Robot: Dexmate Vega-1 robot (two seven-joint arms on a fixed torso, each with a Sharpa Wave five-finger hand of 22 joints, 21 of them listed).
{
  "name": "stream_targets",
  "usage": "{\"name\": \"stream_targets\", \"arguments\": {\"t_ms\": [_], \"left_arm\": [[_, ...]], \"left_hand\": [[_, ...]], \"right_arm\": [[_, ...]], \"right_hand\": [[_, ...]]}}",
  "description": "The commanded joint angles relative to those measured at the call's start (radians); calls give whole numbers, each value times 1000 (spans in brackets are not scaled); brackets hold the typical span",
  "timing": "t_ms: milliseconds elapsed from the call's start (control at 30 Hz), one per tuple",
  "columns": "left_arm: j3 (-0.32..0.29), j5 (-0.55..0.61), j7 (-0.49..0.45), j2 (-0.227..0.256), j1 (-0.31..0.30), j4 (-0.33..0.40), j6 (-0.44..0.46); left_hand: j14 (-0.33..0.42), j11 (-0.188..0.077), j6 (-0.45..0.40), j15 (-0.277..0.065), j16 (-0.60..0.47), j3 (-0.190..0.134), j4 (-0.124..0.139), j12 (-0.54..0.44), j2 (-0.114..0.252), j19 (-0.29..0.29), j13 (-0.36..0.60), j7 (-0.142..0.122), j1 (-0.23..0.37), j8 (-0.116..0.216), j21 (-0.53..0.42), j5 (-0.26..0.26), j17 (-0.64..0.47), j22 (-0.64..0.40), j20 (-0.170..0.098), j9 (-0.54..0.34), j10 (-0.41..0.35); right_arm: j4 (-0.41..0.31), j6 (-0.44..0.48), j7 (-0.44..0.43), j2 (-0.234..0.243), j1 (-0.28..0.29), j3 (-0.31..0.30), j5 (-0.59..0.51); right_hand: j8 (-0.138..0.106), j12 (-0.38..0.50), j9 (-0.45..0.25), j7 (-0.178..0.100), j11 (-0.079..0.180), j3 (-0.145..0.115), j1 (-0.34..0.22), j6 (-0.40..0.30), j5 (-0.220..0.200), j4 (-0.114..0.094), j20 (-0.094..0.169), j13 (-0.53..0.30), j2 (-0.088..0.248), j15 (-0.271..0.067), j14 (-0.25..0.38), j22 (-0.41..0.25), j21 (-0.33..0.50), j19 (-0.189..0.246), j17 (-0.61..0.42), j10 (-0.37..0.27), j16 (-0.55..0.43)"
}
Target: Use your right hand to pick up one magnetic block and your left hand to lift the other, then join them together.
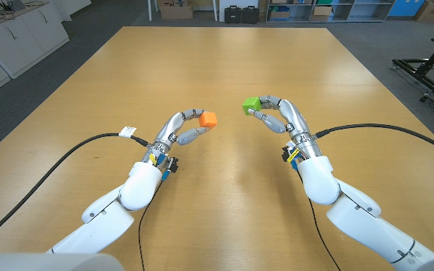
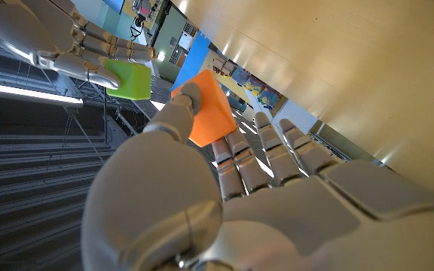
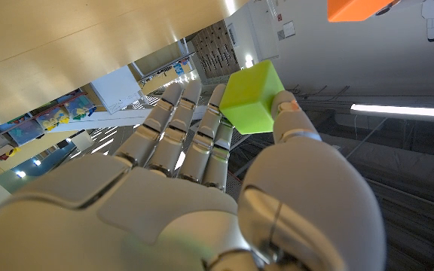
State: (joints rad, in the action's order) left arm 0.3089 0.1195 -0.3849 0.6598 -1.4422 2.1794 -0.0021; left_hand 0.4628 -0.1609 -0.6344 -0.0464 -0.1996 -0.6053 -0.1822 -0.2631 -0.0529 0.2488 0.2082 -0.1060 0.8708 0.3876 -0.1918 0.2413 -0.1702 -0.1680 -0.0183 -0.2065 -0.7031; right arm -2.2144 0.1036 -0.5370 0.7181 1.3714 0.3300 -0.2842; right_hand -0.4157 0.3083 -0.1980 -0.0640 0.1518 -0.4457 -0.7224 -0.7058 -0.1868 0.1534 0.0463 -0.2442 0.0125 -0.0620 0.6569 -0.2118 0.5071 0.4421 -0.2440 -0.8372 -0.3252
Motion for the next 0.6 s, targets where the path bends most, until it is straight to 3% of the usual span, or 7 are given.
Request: {"name": "stream_targets", "arguments": {"t_ms": [33, 600], "left_arm": [[14, -87, -39, -37, 19, -102, -190], [42, -153, -17, -79, 71, -182, -347]], "left_hand": [[11, -47, -25, -164, 0, -17, 15, -3, 20, 6, 5, -21, -5, 5, -2, 2, -5, -2, -2, -4, -53], [13, -50, -23, -167, 3, -18, 14, 4, 19, 7, 5, -36, -9, 3, -1, 2, -6, -2, -9, -4, -54]], "right_arm": [[39, -91, -17, -29, -26, 16, 9], [130, -253, -30, -82, -68, 34, 44]], "right_hand": [[-7, 8, -3, -119, 59, -3, -59, -129, -5, -4, 61, -5, 67, -60, 14, -2, 10, 7, -4, -66, -1], [-8, 9, -3, -122, 59, -2, -59, -133, -4, -5, 63, -6, 68, -61, 21, -3, 13, 9, -6, -72, -3]]}}
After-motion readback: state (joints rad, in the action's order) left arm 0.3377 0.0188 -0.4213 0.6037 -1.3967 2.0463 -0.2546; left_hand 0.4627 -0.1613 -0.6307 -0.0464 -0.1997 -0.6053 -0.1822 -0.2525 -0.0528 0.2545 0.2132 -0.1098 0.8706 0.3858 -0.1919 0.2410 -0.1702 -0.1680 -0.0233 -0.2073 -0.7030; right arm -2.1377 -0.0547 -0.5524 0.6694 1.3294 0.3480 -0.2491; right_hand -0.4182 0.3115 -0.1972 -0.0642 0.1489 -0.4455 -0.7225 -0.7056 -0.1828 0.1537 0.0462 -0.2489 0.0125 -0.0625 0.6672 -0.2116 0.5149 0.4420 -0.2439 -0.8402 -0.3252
